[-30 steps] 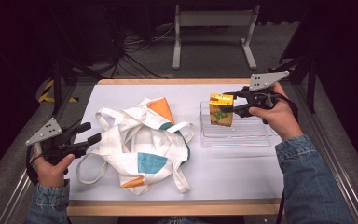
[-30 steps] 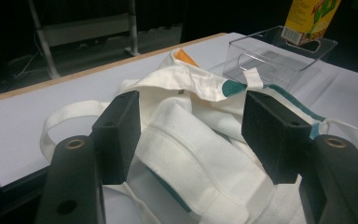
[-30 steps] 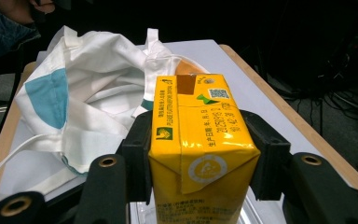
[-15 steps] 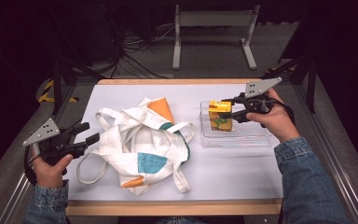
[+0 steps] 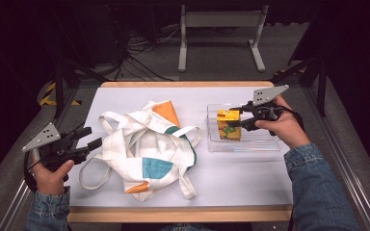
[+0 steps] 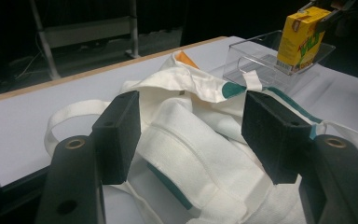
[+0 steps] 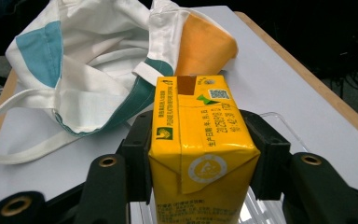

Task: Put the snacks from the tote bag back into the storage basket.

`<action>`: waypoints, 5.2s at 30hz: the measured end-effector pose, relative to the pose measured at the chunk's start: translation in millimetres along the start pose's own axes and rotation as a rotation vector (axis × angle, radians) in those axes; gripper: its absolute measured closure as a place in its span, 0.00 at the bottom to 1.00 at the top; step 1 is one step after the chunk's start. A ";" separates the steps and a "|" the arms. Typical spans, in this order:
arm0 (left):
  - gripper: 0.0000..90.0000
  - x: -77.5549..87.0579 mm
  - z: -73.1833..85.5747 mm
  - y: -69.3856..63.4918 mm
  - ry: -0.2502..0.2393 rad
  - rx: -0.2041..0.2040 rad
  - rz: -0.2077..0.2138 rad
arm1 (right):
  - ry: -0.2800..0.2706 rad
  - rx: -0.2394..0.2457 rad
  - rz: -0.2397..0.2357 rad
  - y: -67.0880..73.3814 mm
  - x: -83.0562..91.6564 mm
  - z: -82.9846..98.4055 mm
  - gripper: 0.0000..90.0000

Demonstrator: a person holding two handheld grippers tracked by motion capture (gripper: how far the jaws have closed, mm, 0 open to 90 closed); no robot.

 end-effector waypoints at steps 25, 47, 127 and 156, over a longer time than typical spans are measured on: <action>0.43 18.7 6.7 -4.0 0.010 0.006 -0.046 | 0.070 0.021 -0.066 -11.0 -27.9 21.7 0.57; 0.43 14.0 5.4 -3.9 0.015 0.004 -0.035 | 0.111 0.004 -0.089 -9.2 -28.4 30.3 0.56; 0.42 4.8 6.4 -3.5 0.029 -0.018 -0.026 | -0.195 -0.259 0.338 82.1 52.9 48.6 0.24; 0.42 2.8 17.5 0.6 0.036 -0.008 -0.012 | -0.131 -0.335 0.357 66.4 16.9 121.0 0.19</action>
Point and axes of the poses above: each handheld gripper's, and its own axes: x roughly backward along the jaws, z roughly out of its underside, y roughly to its left, the point moved 4 cm from there along -x, roughly forward along the jaws, and after that the axes turned 11 degrees about -x, right-handed, at the moved point
